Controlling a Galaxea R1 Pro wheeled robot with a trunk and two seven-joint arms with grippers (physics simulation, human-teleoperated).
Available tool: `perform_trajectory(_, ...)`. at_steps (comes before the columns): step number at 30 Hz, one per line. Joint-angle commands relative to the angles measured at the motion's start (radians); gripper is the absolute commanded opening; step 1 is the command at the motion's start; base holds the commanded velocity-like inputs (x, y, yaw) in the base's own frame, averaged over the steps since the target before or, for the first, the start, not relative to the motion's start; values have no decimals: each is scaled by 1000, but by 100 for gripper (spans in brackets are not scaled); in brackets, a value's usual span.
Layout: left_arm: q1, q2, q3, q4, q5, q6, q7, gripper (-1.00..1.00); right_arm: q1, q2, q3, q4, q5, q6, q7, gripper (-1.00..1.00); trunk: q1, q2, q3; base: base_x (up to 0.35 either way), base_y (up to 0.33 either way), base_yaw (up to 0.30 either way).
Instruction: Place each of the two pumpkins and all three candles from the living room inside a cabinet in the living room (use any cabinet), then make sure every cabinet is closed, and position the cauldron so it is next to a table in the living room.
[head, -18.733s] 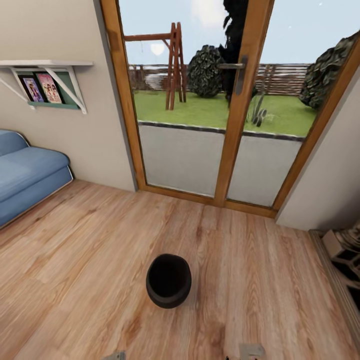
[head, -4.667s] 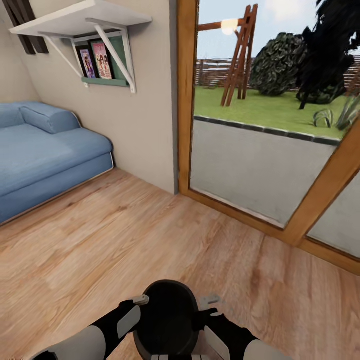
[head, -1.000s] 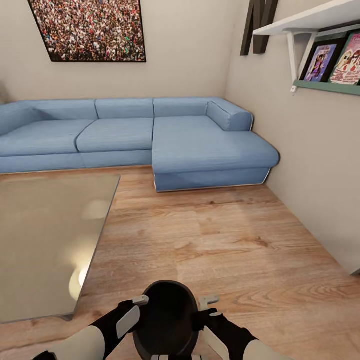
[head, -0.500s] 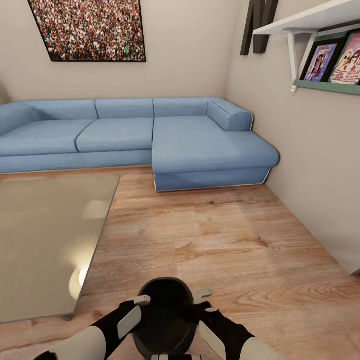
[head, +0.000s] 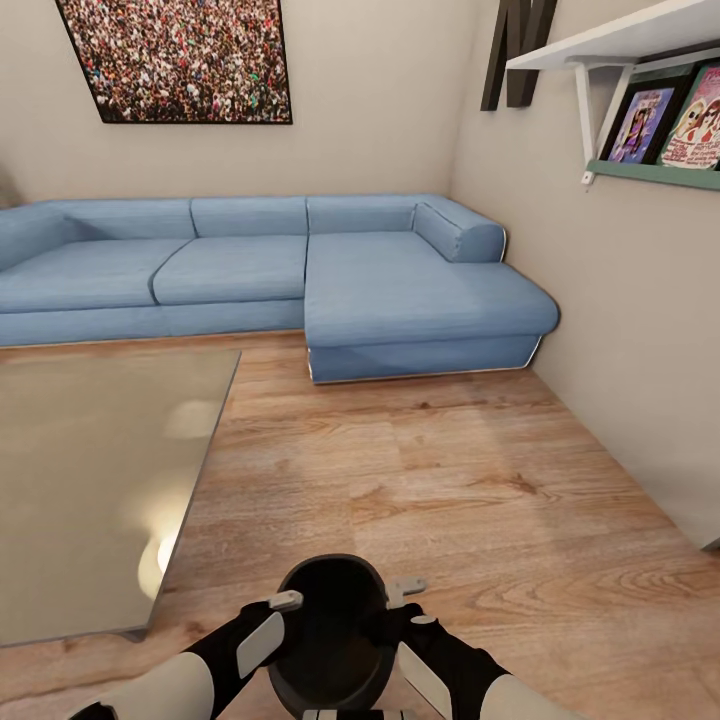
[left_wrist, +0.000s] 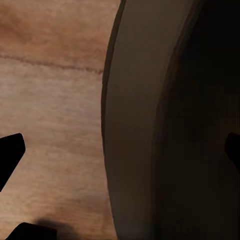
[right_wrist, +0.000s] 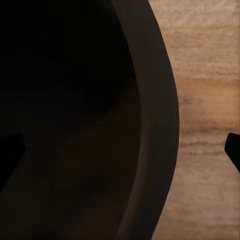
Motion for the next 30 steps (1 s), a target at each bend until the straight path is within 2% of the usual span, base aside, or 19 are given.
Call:
perform_trajectory(1,0,-2,0,0,0,0,1,100,0,0,0,0,0,0,0,100,0,0,0,0,0,0)
perform_trajectory(8,0,-4,0,-2,1,1,1,100,0,0,0,0,0,0,0,100,0,0,0,0,0,0)
perform_trajectory(30,0,-1,0,-17,1,11,3,100,0,-2,0,0,0,2,-5,100,-84,154,69,0,0,0)
